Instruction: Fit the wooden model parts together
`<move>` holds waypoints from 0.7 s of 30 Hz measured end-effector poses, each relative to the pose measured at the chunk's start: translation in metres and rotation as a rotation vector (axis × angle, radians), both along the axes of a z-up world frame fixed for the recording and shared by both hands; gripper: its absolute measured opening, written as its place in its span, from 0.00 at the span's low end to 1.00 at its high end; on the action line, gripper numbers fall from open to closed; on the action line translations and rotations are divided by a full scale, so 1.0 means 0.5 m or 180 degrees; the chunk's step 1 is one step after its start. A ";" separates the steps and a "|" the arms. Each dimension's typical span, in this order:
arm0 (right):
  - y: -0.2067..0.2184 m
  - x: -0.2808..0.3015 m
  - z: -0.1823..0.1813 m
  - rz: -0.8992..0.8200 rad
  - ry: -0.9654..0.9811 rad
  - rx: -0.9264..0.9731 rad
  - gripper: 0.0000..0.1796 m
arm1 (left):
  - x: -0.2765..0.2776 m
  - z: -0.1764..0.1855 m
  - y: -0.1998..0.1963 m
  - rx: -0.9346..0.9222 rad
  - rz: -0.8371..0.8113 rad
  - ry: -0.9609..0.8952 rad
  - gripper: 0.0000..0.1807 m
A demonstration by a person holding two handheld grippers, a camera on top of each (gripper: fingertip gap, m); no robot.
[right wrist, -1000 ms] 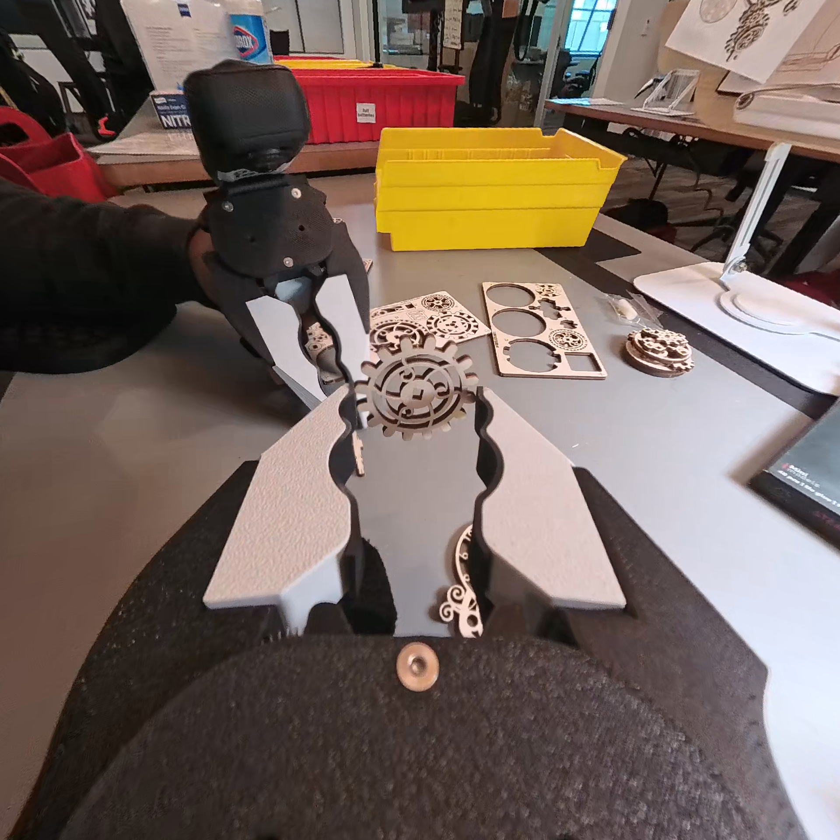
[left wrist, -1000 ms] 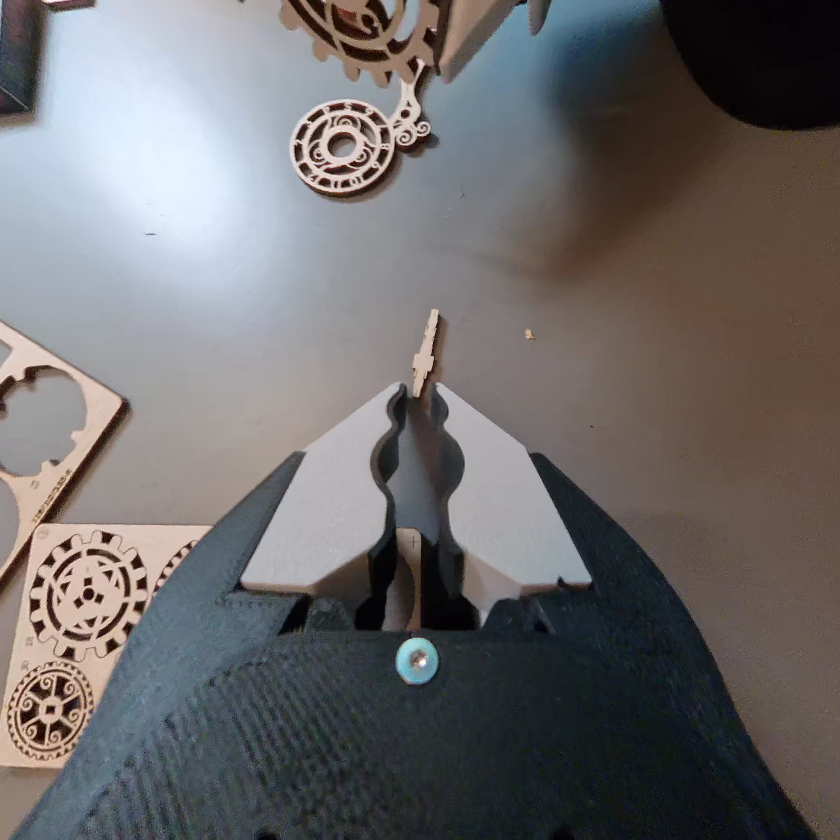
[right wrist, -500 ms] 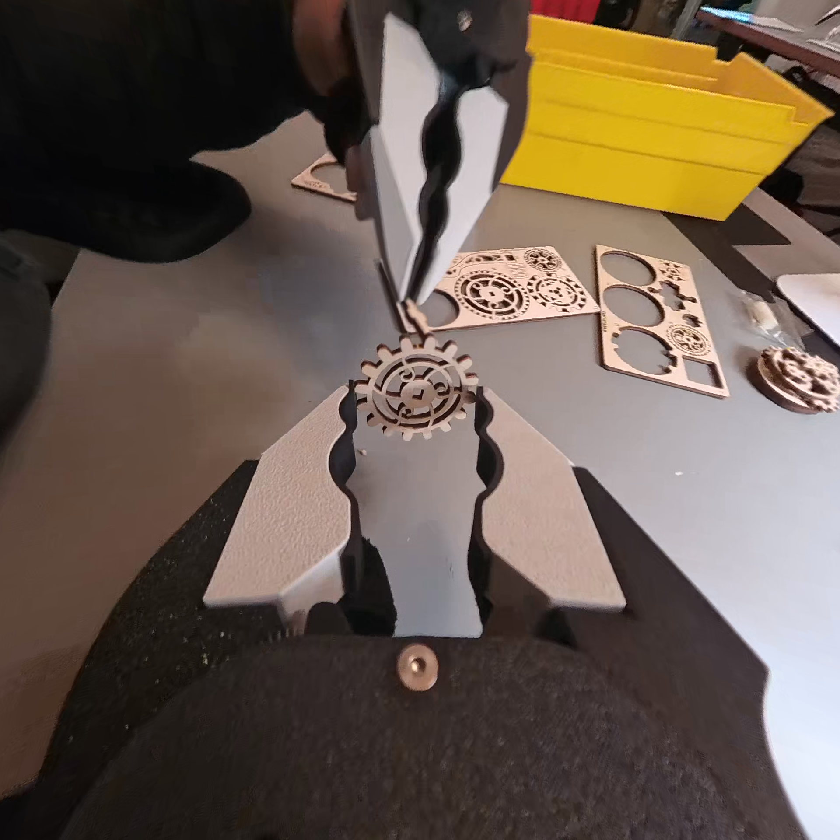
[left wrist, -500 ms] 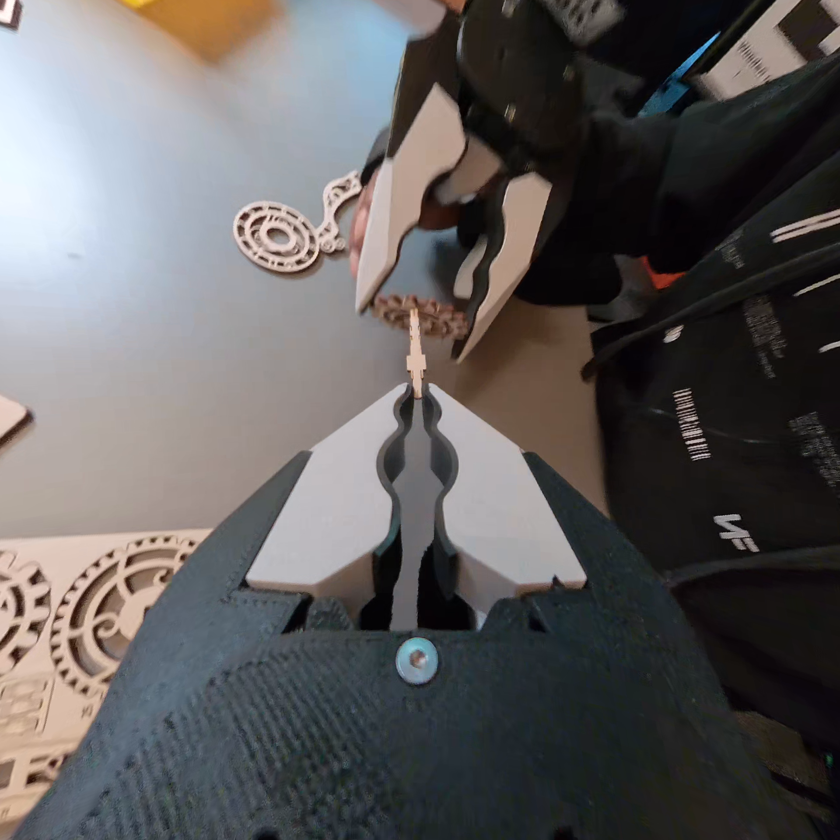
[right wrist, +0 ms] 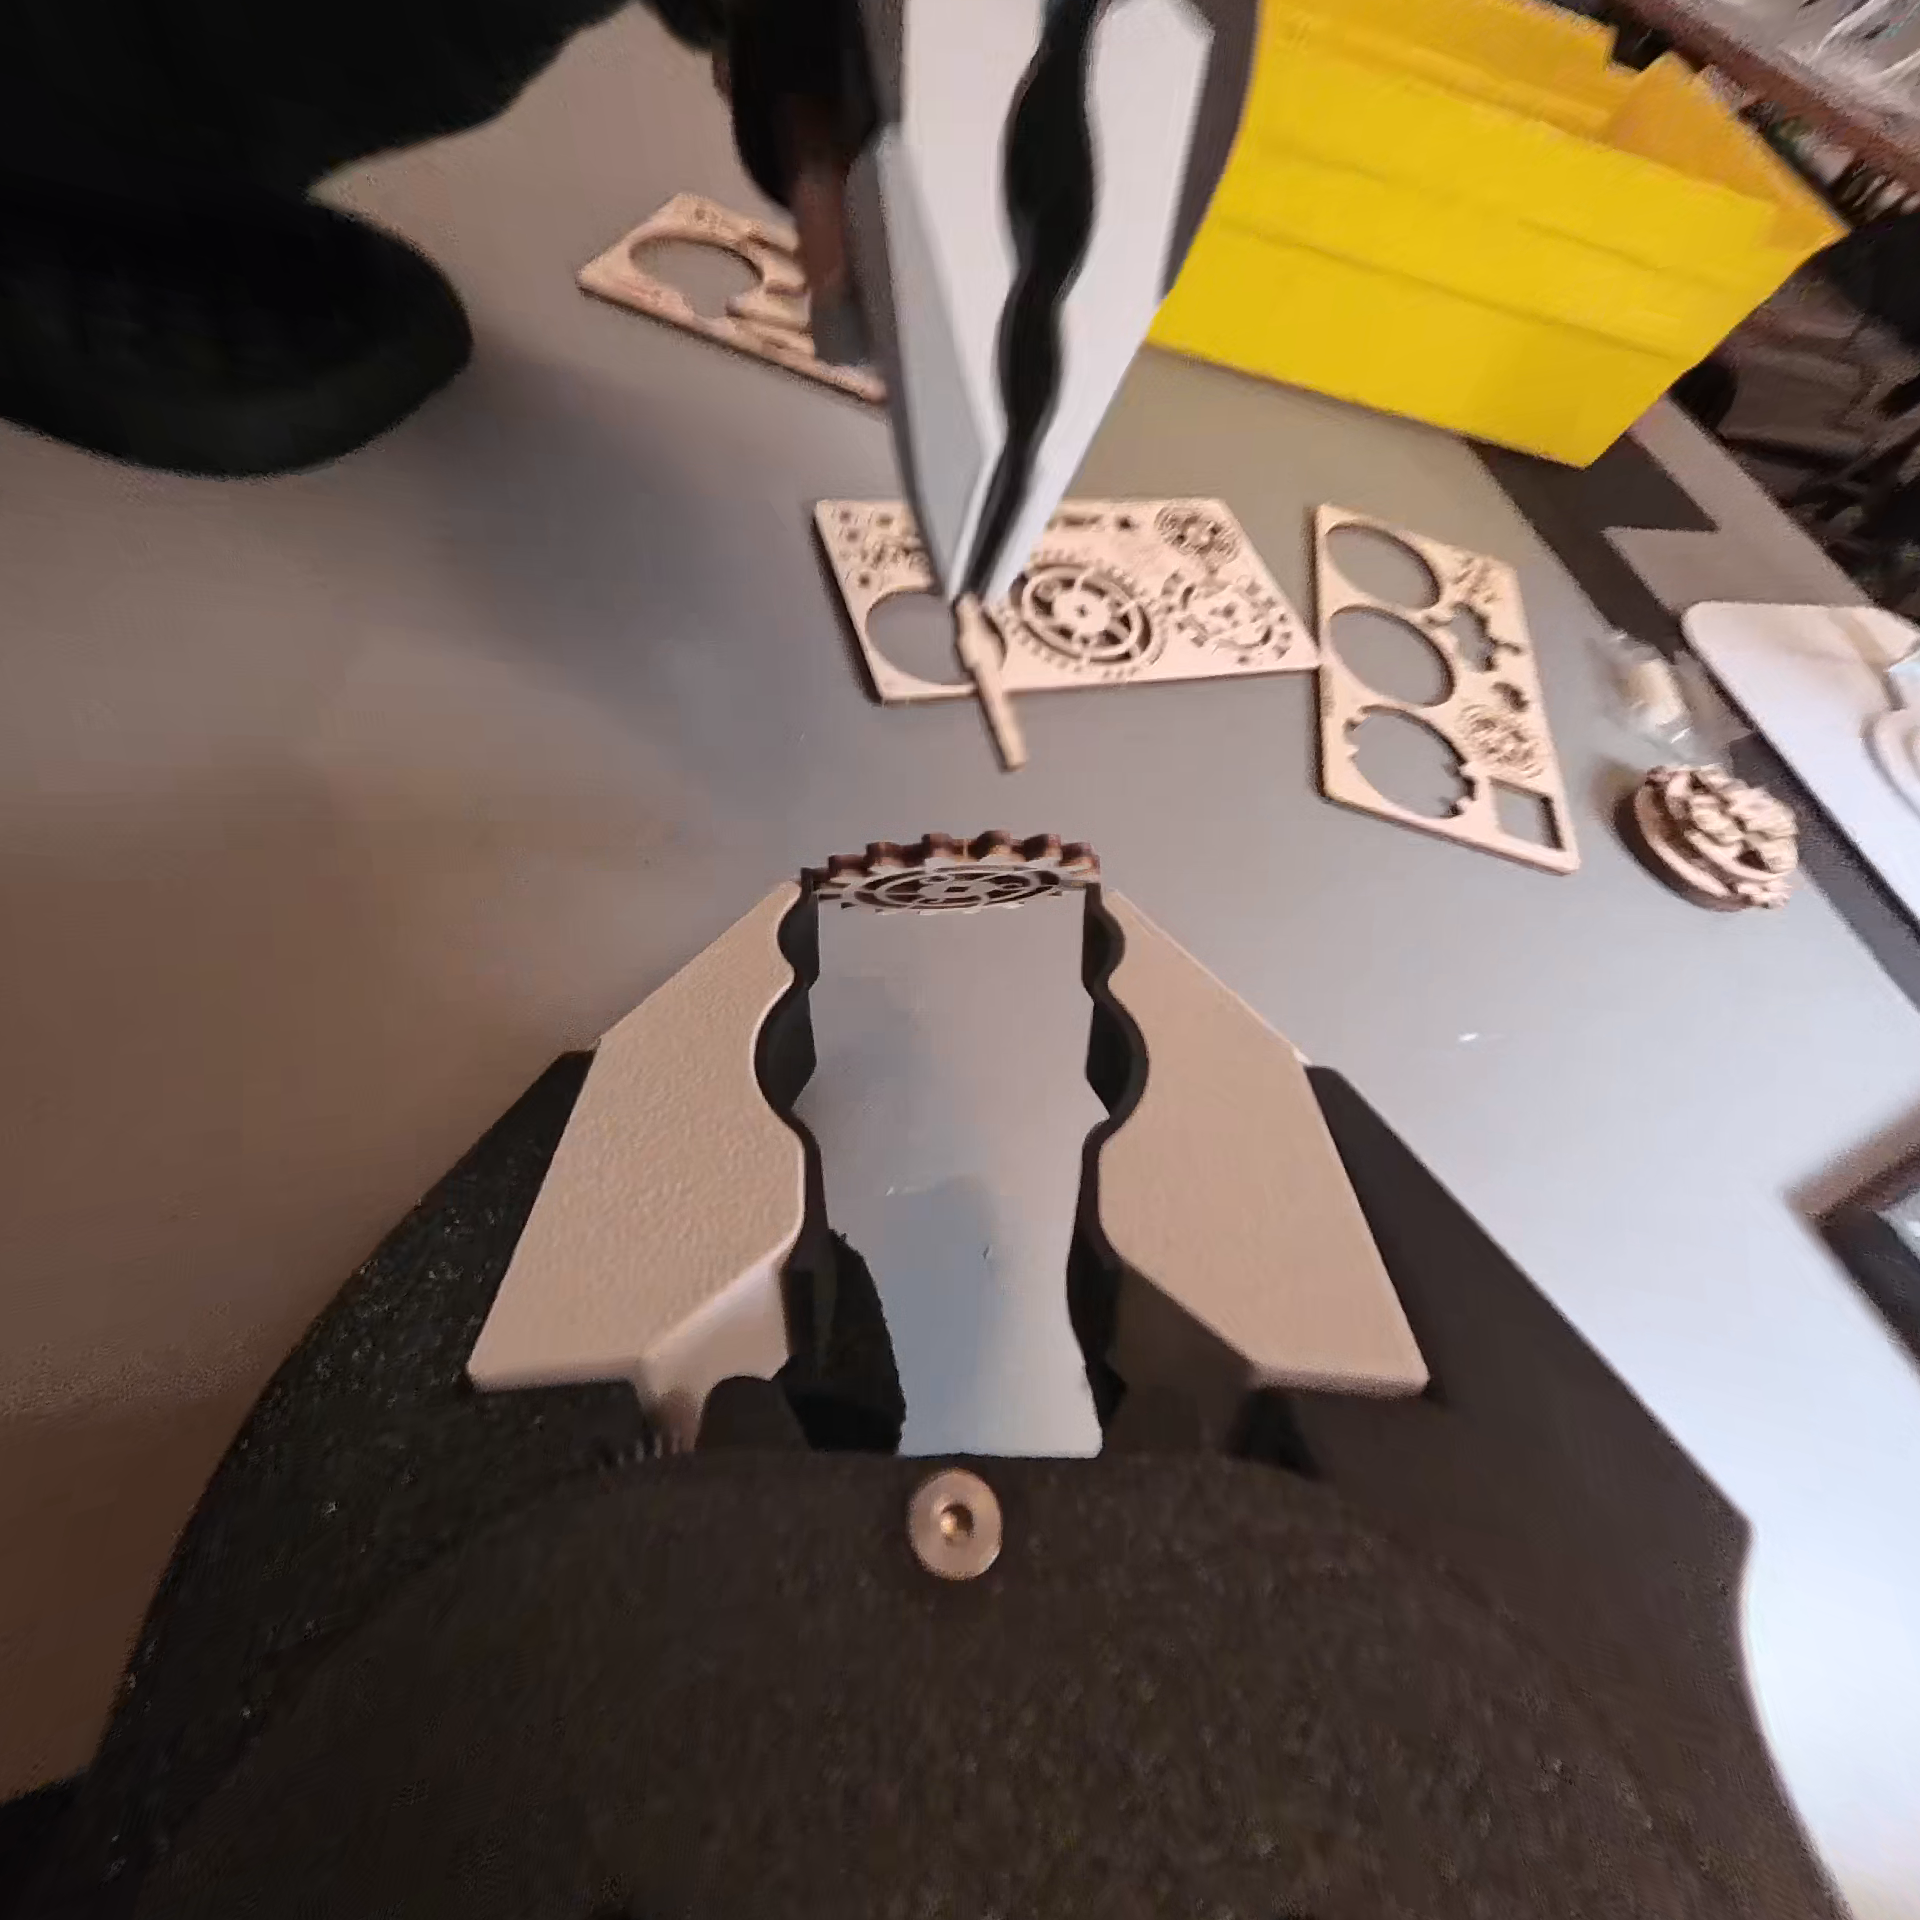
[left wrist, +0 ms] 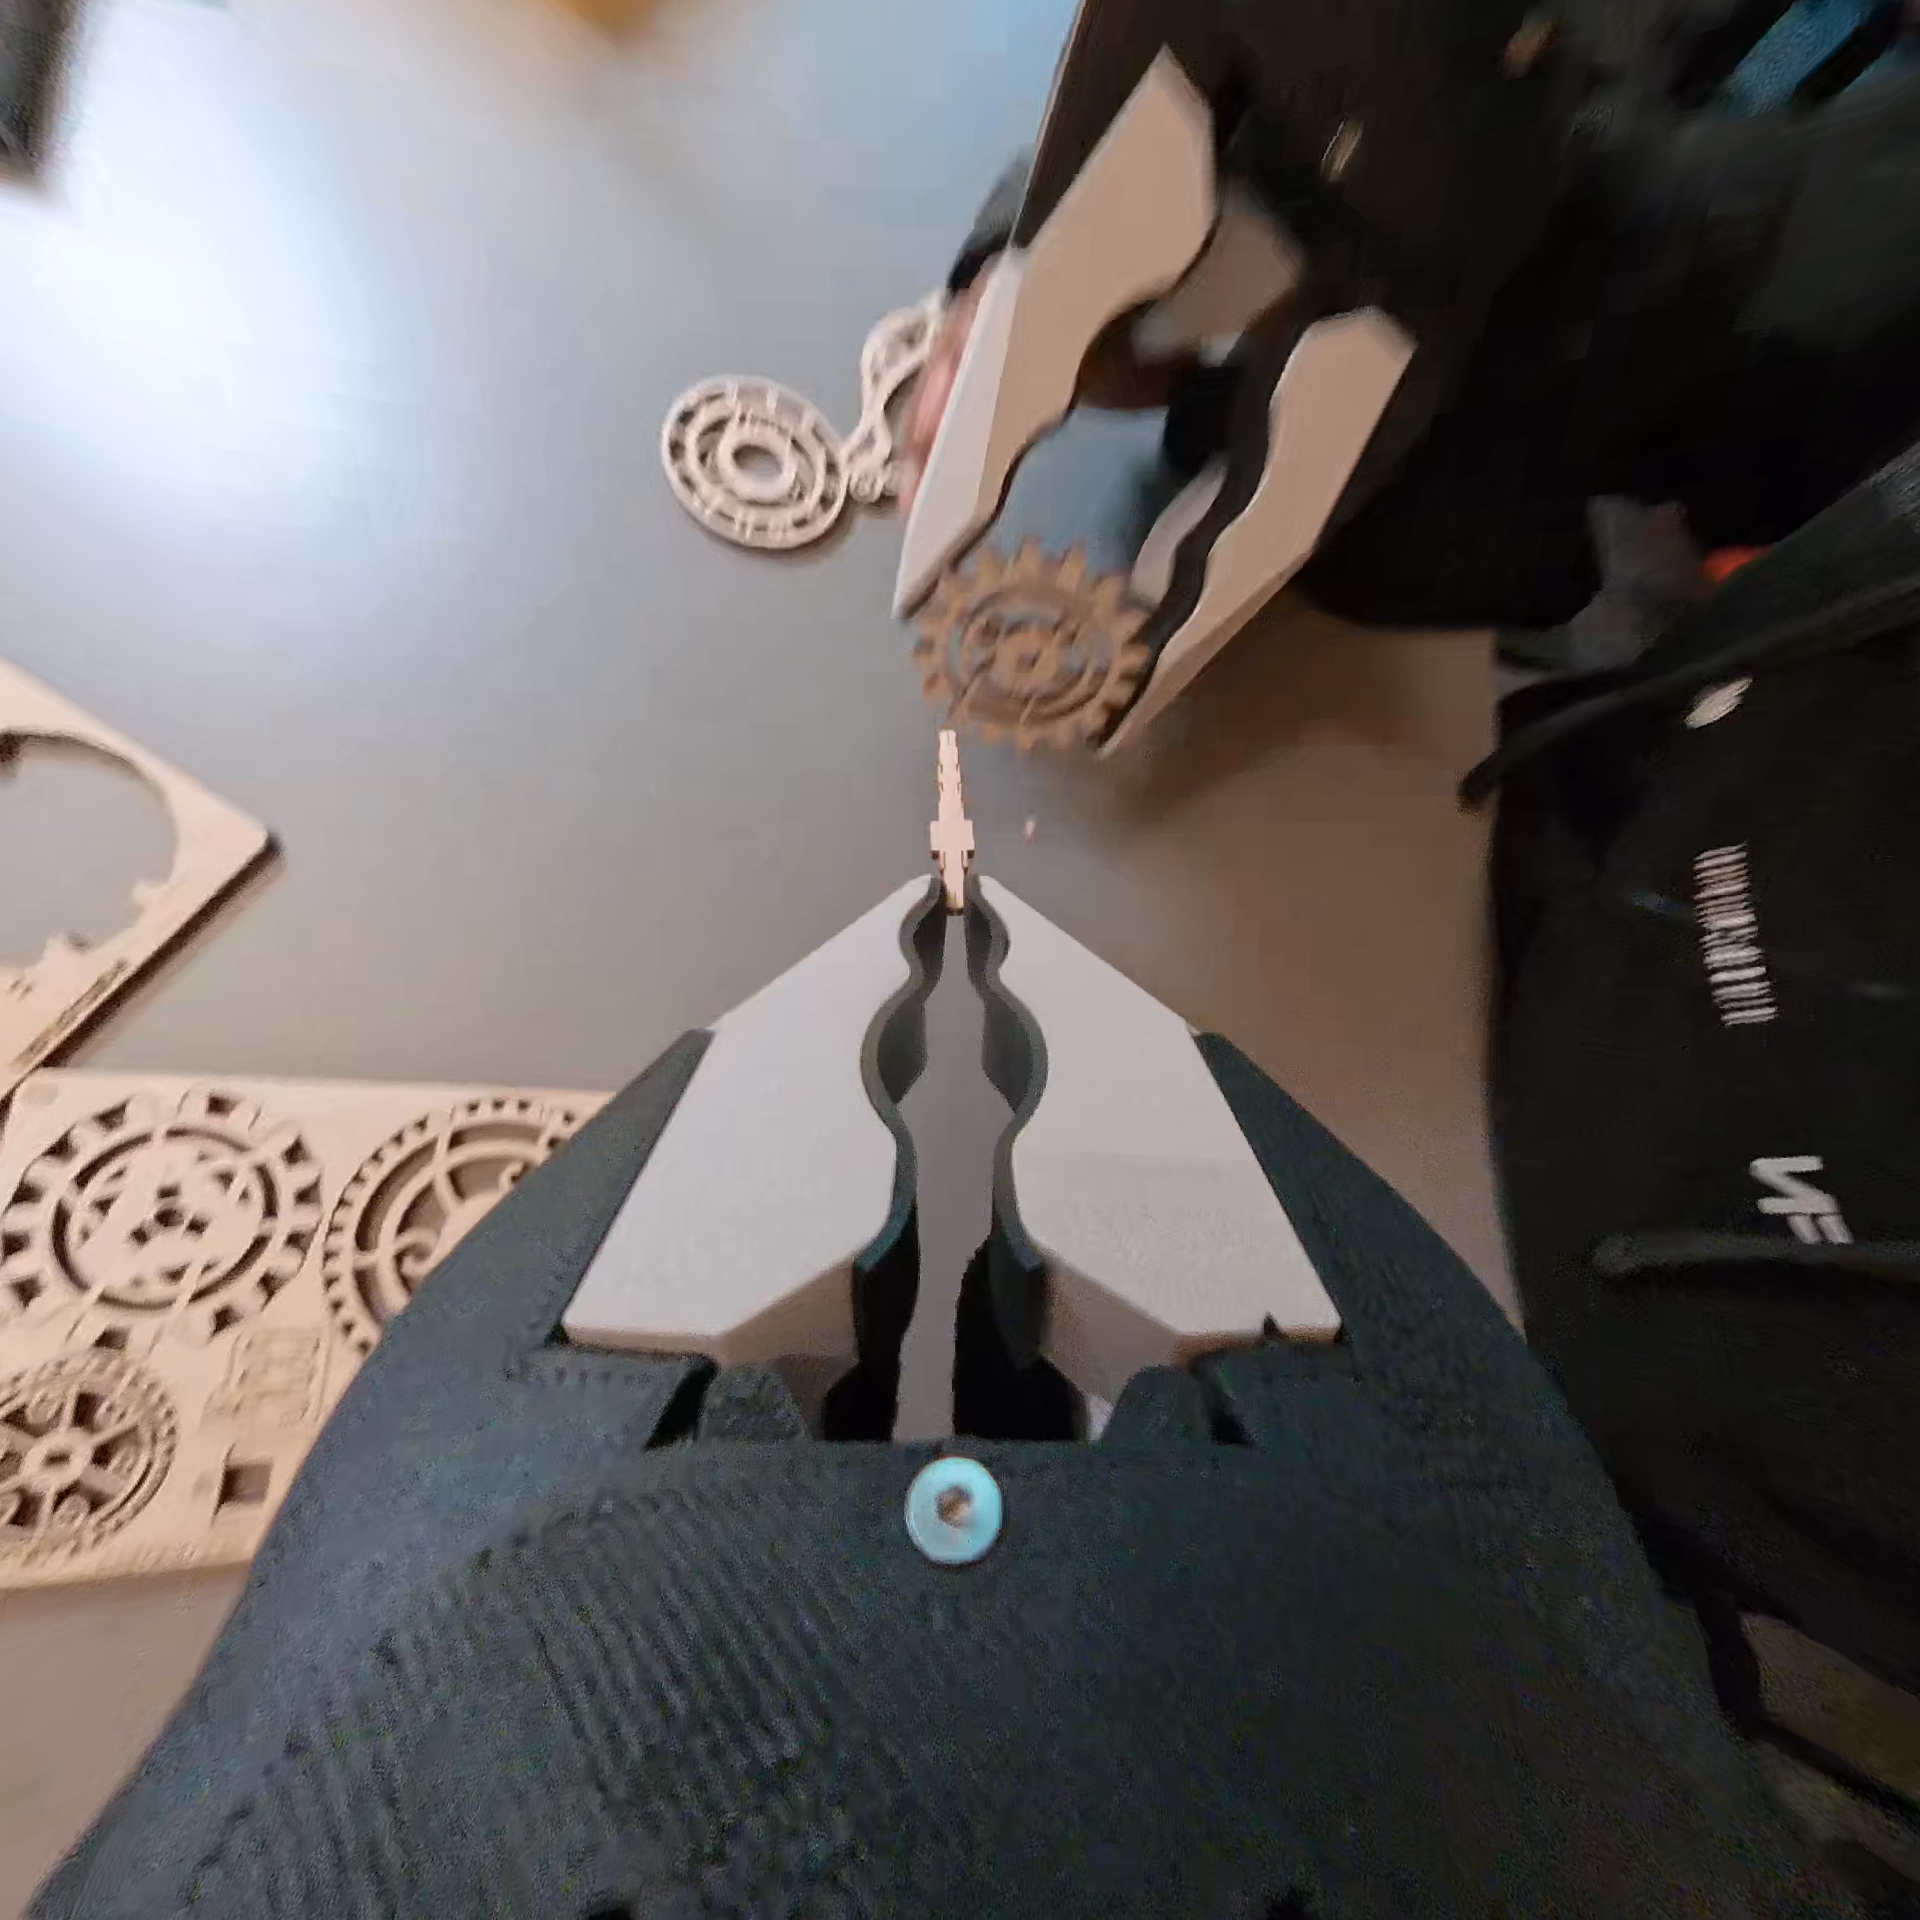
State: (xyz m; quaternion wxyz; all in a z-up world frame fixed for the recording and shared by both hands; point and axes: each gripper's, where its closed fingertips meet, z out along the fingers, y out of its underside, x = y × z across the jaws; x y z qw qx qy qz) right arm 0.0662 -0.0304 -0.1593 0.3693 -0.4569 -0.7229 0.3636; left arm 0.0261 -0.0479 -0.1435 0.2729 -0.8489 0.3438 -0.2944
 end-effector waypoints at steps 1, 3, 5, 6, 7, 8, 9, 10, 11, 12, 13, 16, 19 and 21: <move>-0.001 -0.001 0.015 0.0016 0.0097 -0.0027 0.27 | -0.005 -0.013 -0.004 -0.0047 -0.0015 0.0169 0.01; -0.024 -0.004 0.039 0.0179 0.0273 -0.0092 0.27 | 0.005 -0.026 -0.013 -0.0099 -0.0135 0.0301 0.01; -0.043 -0.007 0.030 0.0272 0.0224 -0.0112 0.27 | 0.026 -0.023 -0.013 -0.0073 -0.0226 0.0237 0.01; -0.046 -0.007 0.014 0.0291 0.0115 -0.0086 0.27 | 0.032 -0.017 -0.009 -0.0028 -0.0241 0.0194 0.01; -0.047 -0.007 0.002 0.0298 0.0049 -0.0071 0.27 | 0.036 -0.009 -0.004 0.0026 -0.0239 0.0134 0.01; -0.048 -0.007 -0.004 0.0307 0.0020 -0.0098 0.27 | 0.041 0.002 0.001 0.0077 -0.0229 0.0028 0.01; -0.050 -0.007 -0.005 0.0315 0.0021 -0.0157 0.27 | 0.045 0.014 0.005 0.0115 -0.0218 -0.0094 0.01; -0.051 -0.009 0.000 0.0320 0.0056 -0.0222 0.27 | 0.048 0.023 0.008 0.0151 -0.0210 -0.0194 0.01; -0.054 -0.012 0.006 0.0332 0.0096 -0.0286 0.27 | 0.051 0.029 0.009 0.0183 -0.0203 -0.0273 0.01; -0.058 -0.015 0.011 0.0346 0.0129 -0.0342 0.27 | 0.055 0.035 0.010 0.0204 -0.0197 -0.0360 0.01; -0.062 -0.019 0.015 0.0355 0.0160 -0.0380 0.27 | 0.061 0.039 0.010 0.0208 -0.0198 -0.0460 0.01; -0.074 -0.028 0.018 0.0400 0.0182 -0.0452 0.27 | 0.073 0.033 0.010 0.0161 -0.0210 -0.0573 0.01; -0.068 -0.023 -0.013 0.0373 -0.0049 -0.0366 0.27 | 0.071 0.003 0.017 0.0097 -0.0164 -0.0428 0.01; -0.051 -0.008 -0.040 0.0325 -0.0312 -0.0329 0.27 | 0.060 -0.029 0.022 0.0022 -0.0105 -0.0210 0.01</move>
